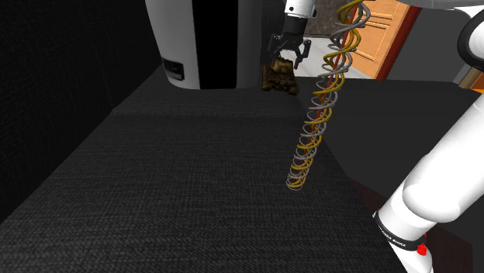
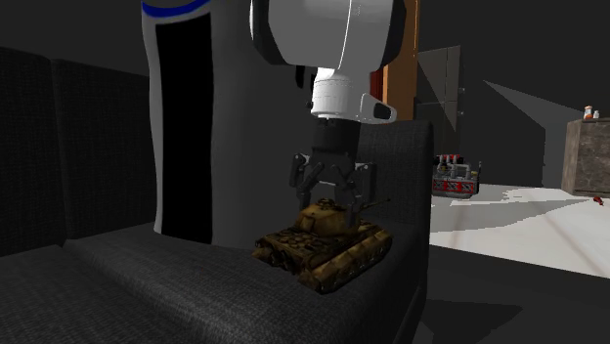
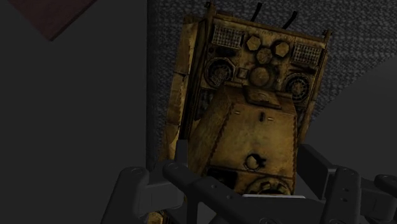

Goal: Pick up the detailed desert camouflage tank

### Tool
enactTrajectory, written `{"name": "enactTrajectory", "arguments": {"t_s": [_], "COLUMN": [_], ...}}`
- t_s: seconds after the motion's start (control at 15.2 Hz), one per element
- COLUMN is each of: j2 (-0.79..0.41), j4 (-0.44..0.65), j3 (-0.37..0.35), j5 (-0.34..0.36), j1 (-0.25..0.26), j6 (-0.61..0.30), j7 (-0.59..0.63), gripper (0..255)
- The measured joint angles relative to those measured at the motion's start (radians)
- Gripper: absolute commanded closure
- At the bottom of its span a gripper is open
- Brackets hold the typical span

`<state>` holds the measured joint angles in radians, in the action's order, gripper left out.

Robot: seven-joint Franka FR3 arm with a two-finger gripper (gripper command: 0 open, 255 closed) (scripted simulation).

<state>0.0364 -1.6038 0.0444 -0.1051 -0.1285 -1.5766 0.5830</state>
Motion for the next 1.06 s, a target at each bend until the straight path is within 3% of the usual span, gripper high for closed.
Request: {"name": "enactTrajectory", "arguments": {"t_s": [1.06], "j2": [-0.088], "j4": [0.306], "j3": [0.004], "j5": [-0.007], "j1": [-0.004], "j6": [0.225], "j7": [0.017], "gripper": [255]}}
